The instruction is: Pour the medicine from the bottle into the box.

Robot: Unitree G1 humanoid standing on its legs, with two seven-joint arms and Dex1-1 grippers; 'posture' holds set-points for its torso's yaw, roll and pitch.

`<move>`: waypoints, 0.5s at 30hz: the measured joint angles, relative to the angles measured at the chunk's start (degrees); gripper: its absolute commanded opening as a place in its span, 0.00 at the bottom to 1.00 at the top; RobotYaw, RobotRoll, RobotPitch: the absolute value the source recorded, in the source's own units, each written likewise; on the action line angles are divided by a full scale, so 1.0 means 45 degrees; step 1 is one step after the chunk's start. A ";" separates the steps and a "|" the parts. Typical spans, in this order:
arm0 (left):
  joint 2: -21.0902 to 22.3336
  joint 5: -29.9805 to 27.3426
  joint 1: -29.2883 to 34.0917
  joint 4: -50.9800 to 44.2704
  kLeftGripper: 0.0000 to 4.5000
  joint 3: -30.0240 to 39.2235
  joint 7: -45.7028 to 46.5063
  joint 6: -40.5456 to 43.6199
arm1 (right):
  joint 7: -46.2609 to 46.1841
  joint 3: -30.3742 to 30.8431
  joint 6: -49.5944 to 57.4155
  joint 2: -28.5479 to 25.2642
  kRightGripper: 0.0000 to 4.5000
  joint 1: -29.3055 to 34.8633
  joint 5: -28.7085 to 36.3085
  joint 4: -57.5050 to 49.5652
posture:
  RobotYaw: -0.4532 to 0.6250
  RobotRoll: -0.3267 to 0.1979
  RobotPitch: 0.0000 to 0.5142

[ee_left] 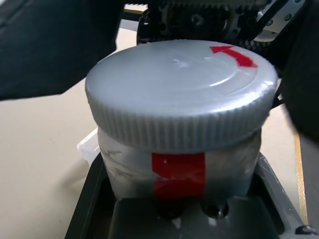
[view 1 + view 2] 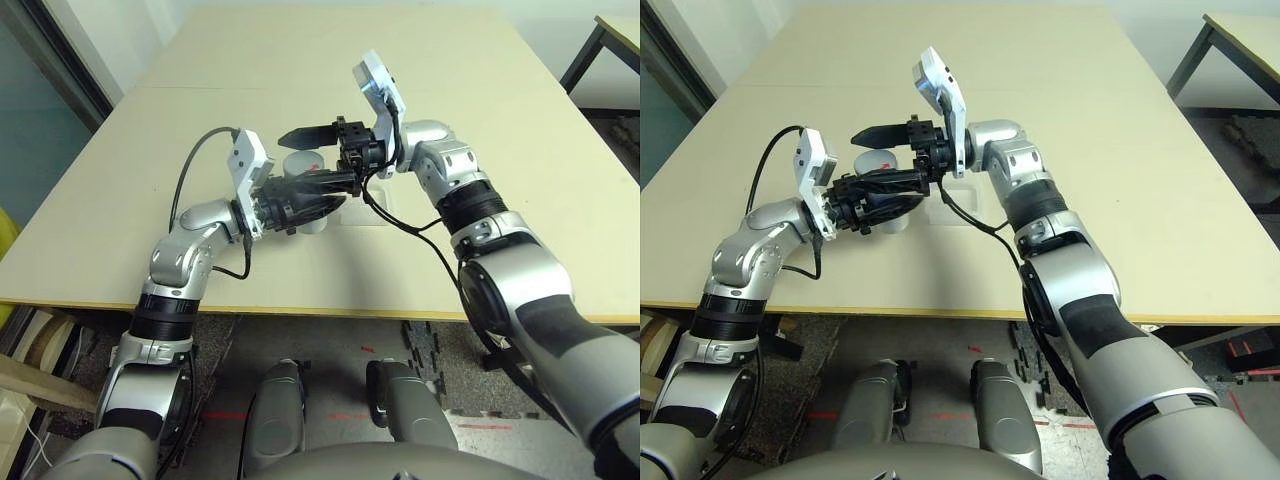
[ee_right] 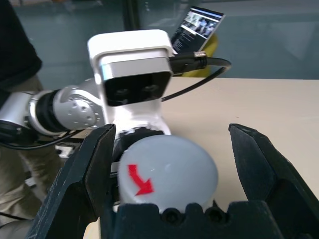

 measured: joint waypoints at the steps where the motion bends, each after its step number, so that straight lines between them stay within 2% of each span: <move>1: -0.0002 0.0000 0.0000 0.0000 0.58 -0.0003 0.0002 0.0000 | -0.0135 0.0000 -0.0078 -0.0003 1.00 -0.0043 -0.0071 0.0128 | 0.38 0.62 0.23; 15: -0.0027 0.0098 -0.0005 0.0387 0.58 0.0012 0.0318 0.0039 | -0.0339 -0.0002 -0.0531 -0.0513 1.00 -0.0330 -0.0534 0.0907 | 0.38 0.62 0.22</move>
